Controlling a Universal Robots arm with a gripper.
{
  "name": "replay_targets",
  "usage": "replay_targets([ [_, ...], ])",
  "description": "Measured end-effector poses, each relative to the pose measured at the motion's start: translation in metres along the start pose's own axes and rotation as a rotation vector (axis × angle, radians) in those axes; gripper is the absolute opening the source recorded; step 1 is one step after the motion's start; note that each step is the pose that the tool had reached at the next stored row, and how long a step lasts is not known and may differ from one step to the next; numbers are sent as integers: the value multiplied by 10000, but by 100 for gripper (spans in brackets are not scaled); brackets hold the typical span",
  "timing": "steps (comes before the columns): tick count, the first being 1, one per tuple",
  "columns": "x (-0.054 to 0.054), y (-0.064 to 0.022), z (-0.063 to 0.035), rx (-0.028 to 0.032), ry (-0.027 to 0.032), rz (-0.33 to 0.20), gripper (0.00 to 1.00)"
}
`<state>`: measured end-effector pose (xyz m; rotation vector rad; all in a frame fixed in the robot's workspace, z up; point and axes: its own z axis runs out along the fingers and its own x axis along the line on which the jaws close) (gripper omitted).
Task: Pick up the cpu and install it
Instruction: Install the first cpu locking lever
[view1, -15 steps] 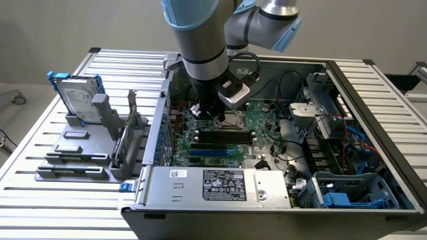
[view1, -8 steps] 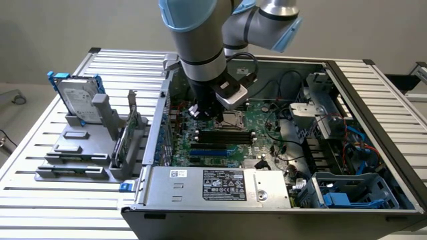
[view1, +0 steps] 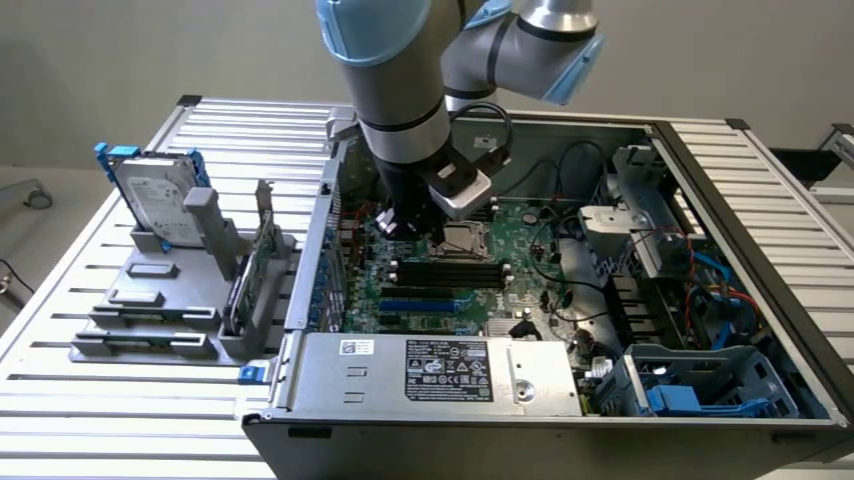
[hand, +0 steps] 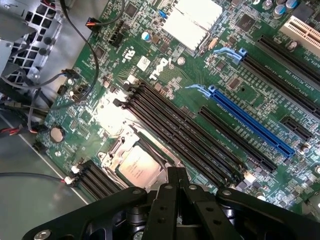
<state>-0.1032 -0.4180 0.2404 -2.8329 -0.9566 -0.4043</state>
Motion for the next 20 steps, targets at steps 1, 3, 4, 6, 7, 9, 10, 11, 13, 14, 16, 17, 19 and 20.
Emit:
replay_targets([
  [1,-2,-3,8,-1,0,2,11],
  [3,-4,-4,21,-5,-3,3,11],
  [4,-6,-5,27,-11,-4,5,11],
  [6,-12,-9,37,-25,-12,13,11],
  [7,-18,-13,44,-32,-13,22,11],
  [9,-42,-29,53,-47,-11,57,11],
  [10,-53,-37,54,-53,-15,81,11],
  [11,-61,-44,58,-61,-17,105,11],
  [13,-60,-53,66,-71,-24,125,11],
  [14,-57,-59,71,-73,-23,129,11],
  [16,-50,-70,80,-76,-25,131,11],
  [17,-48,-75,87,-77,-27,132,11],
  [19,-46,-85,103,-90,-30,151,11],
  [20,-44,-89,110,-102,-35,166,11],
])
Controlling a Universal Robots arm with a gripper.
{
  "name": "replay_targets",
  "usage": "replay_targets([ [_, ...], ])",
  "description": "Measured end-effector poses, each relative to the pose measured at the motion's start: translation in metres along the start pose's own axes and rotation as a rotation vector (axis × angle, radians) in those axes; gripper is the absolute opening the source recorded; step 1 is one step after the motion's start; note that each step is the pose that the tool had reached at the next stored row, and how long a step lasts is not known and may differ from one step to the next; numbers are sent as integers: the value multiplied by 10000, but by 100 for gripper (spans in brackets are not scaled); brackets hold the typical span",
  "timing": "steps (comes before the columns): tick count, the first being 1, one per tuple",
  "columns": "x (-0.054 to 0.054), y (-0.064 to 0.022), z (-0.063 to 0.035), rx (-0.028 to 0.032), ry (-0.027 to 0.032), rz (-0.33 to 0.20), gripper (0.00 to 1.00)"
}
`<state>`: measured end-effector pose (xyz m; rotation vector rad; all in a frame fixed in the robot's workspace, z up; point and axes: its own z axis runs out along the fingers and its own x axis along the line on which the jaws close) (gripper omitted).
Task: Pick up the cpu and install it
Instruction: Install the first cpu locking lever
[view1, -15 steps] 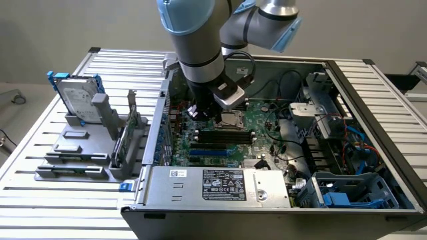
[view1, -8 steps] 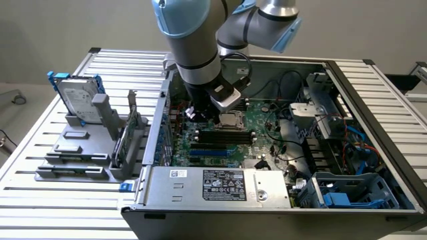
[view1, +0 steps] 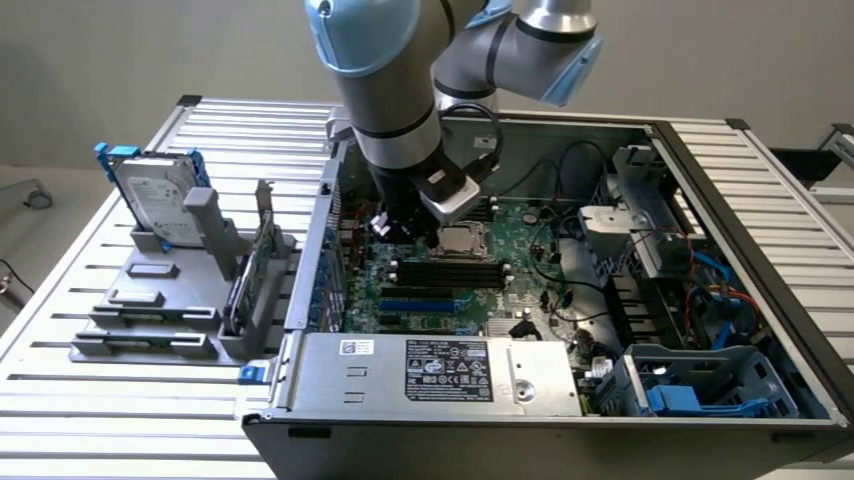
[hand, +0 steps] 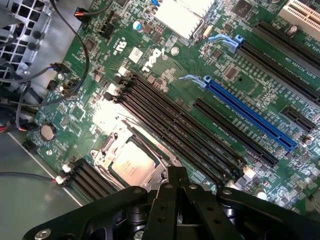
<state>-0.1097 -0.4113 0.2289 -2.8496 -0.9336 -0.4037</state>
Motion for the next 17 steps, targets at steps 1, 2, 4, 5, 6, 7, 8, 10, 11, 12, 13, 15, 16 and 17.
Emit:
replay_targets([
  [1,1,-4,9,-14,-5,16,11],
  [2,2,-7,18,-28,-10,31,11],
  [4,0,-11,37,-61,-26,67,11],
  [5,-3,-12,46,-79,-36,85,11],
  [6,-4,-12,55,-96,-45,102,11],
  [7,-6,-12,63,-113,-52,121,11],
  [8,-7,-12,69,-124,-59,142,11],
  [10,-10,-13,74,-139,-89,195,11],
  [11,-12,-14,74,-137,-109,224,11],
  [12,-14,-15,75,-130,-134,253,11],
  [13,-15,-16,76,-116,-165,277,11],
  [15,-17,-16,76,-72,-240,309,11],
  [16,-17,-17,77,-53,-272,317,11],
  [17,-18,-17,78,-38,-295,322,11],
])
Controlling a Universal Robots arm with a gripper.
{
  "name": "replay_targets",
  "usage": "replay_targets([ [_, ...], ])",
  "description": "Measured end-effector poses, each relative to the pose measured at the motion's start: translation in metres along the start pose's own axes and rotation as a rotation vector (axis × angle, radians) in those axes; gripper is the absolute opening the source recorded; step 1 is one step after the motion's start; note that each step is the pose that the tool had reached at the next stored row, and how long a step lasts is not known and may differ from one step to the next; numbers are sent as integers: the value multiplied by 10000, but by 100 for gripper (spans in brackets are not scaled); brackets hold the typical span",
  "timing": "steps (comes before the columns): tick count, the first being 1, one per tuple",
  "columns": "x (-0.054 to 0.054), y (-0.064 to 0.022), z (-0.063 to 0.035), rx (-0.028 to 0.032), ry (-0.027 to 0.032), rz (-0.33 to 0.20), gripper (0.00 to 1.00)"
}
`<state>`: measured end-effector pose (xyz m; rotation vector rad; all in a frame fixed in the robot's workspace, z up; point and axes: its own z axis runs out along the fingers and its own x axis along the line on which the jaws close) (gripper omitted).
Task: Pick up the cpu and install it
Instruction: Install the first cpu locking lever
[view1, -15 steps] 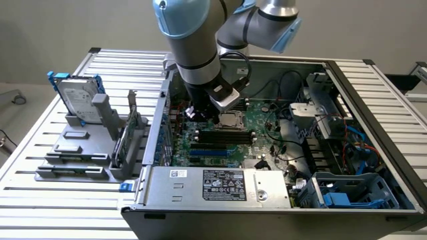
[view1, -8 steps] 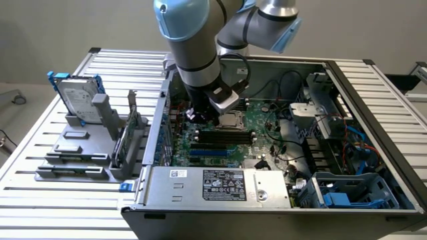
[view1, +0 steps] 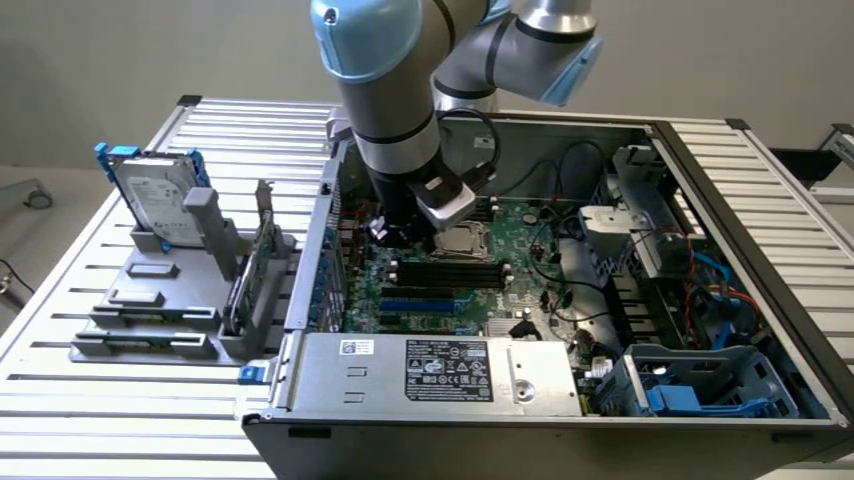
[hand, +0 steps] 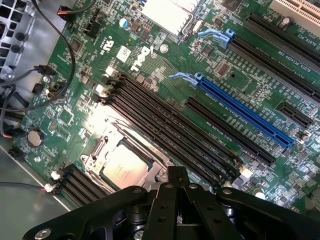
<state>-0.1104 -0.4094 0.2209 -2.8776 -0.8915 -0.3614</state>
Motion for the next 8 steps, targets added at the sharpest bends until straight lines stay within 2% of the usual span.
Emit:
replay_targets([
  [8,-10,-1,43,4,-9,1,11],
])
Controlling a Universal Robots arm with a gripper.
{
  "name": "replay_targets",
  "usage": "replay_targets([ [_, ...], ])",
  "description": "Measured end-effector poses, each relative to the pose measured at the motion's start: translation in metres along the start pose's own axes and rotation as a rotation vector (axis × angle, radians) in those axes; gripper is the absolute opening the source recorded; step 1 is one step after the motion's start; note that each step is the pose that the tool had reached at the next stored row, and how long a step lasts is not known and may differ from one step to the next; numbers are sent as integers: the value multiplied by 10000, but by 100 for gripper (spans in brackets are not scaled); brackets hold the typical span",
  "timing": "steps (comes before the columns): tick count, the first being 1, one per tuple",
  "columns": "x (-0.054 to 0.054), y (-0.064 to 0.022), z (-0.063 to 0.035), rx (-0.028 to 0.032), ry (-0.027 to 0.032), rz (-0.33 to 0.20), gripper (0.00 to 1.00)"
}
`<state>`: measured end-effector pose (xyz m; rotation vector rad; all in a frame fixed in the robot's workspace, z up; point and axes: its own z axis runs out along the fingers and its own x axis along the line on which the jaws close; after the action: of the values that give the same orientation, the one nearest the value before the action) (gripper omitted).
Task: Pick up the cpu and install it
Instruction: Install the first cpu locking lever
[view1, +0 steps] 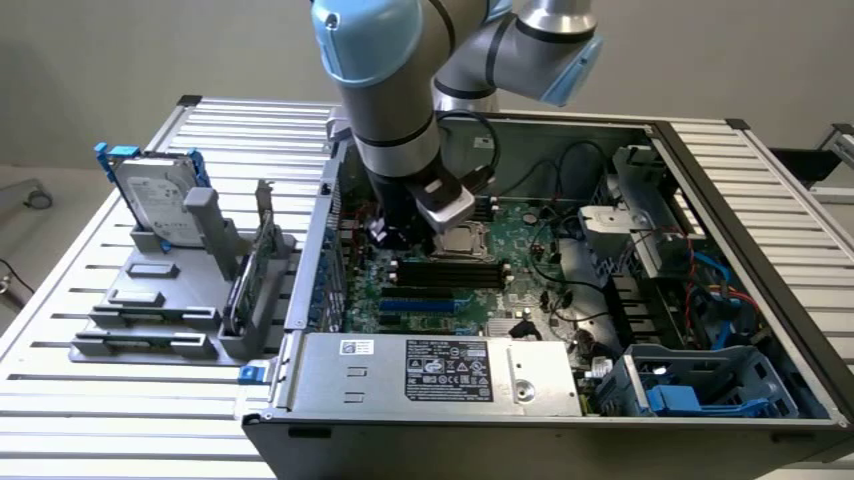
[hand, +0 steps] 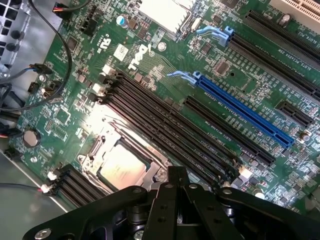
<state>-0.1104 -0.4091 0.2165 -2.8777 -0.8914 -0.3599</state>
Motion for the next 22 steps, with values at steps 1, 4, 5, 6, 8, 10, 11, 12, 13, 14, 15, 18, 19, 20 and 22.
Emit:
replay_targets([
  [1,-2,0,9,0,0,1,11],
  [4,-4,0,20,4,-8,5,11],
  [5,-5,0,22,8,-12,5,11],
  [6,-6,-1,25,10,-14,6,11],
  [8,-8,-2,33,15,-18,7,11],
  [10,-15,-6,41,17,-20,7,11],
  [11,-19,-10,45,17,-21,7,11],
  [12,-22,-12,49,16,-23,9,11],
  [13,-22,-13,50,17,-26,8,11],
  [14,-22,-13,51,16,-26,7,11],
  [15,-23,-13,51,16,-26,8,11],
  [18,-23,-14,52,17,-24,9,11],
  [19,-23,-13,52,17,-24,8,11],
  [20,-23,-14,52,18,-22,9,11],
  [22,-27,-16,55,24,-14,10,11],
])
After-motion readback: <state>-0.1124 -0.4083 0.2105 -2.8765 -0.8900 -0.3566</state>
